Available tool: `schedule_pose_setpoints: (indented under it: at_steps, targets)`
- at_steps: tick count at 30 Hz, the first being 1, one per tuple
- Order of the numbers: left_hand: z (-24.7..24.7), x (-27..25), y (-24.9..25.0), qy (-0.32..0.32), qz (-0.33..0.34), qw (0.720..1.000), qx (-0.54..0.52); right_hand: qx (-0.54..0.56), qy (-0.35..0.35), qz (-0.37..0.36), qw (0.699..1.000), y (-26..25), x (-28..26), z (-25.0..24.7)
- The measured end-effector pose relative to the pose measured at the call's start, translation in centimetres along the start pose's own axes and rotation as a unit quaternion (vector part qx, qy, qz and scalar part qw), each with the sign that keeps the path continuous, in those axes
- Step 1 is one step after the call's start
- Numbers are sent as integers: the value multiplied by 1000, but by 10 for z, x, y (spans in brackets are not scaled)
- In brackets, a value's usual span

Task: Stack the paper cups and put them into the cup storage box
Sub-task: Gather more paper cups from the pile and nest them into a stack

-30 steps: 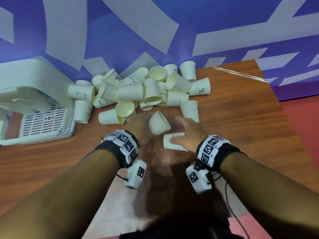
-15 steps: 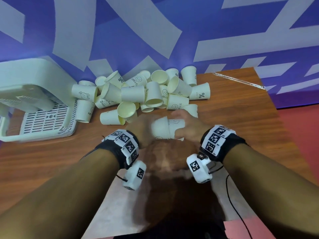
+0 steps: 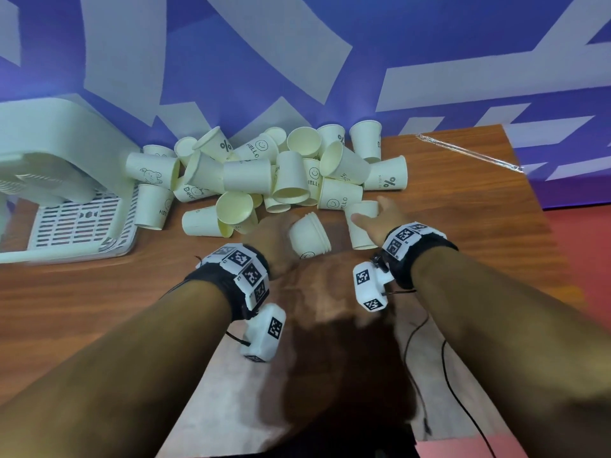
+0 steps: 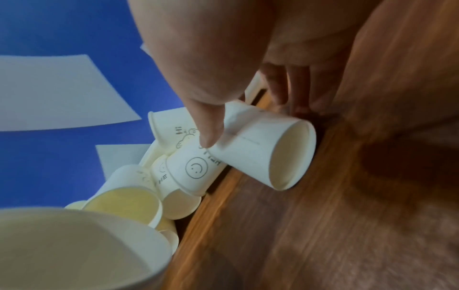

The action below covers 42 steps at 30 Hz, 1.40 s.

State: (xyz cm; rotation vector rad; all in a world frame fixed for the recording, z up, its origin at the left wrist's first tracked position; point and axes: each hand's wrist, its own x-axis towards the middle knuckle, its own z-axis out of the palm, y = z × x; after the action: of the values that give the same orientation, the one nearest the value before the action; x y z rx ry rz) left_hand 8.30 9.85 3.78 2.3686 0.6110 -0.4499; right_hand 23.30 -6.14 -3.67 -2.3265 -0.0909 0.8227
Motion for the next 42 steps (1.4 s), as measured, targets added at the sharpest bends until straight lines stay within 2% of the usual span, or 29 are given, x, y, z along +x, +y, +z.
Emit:
schedule_pose_setpoints:
  at_steps: [4, 6, 9, 11, 12, 15, 19, 20, 22, 24, 25, 27, 29, 30, 35, 38, 42]
  targets:
    - [1, 8, 5, -12, -22, 1000, 4, 65, 5, 8, 998, 2, 7, -1]
    - [0, 13, 8, -16, -22, 1000, 4, 171, -12, 38, 984, -1, 6, -4]
    - [2, 22, 14, -21, -14, 1000, -4, 412, -57, 79, 906, -2, 1, -5]
    - [4, 28, 20, -21, -8, 999, -40, 462, -62, 68, 882, -1, -2, -2]
    - [5, 30, 23, -20, -7, 998, -62, 447, -61, 52, 891, -3, -4, 1]
    - [8, 39, 28, -17, -22, 994, -110, 320, -68, 9, 945, -11, -10, 10]
    - [7, 50, 21, 7, -46, 989, -138, 176, -139, -67, 972, -15, -10, 9]
    - [7, 53, 17, 11, -44, 990, -131, 135, -125, -91, 979, -15, -5, 6]
    - [6, 55, 10, 2, -50, 992, -112, 48, -30, -132, 990, -19, 6, -3]
    - [8, 57, 3, -21, -58, 991, -115, -40, 78, -197, 976, -20, 17, -8]
    - [10, 57, -1, -35, -61, 991, -117, -93, 96, -237, 962, -19, 24, -8]
    - [12, 57, -7, -59, -70, 990, -107, -213, 44, -273, 937, -17, 30, -3]
    - [13, 57, -11, -79, -79, 988, -106, -302, -8, -264, 916, -17, 37, 2]
    - [13, 58, -13, -84, -82, 987, -107, -321, -8, -265, 909, -17, 39, 4]
    - [13, 60, -10, -95, -92, 987, -91, -281, 97, -274, 915, -32, 45, 6]
    - [19, 63, -13, -103, -79, 988, -83, -304, 93, -186, 930, -38, 47, -11]
    - [26, 69, -13, -102, -70, 991, -54, -368, 32, -98, 924, -19, 32, -28]
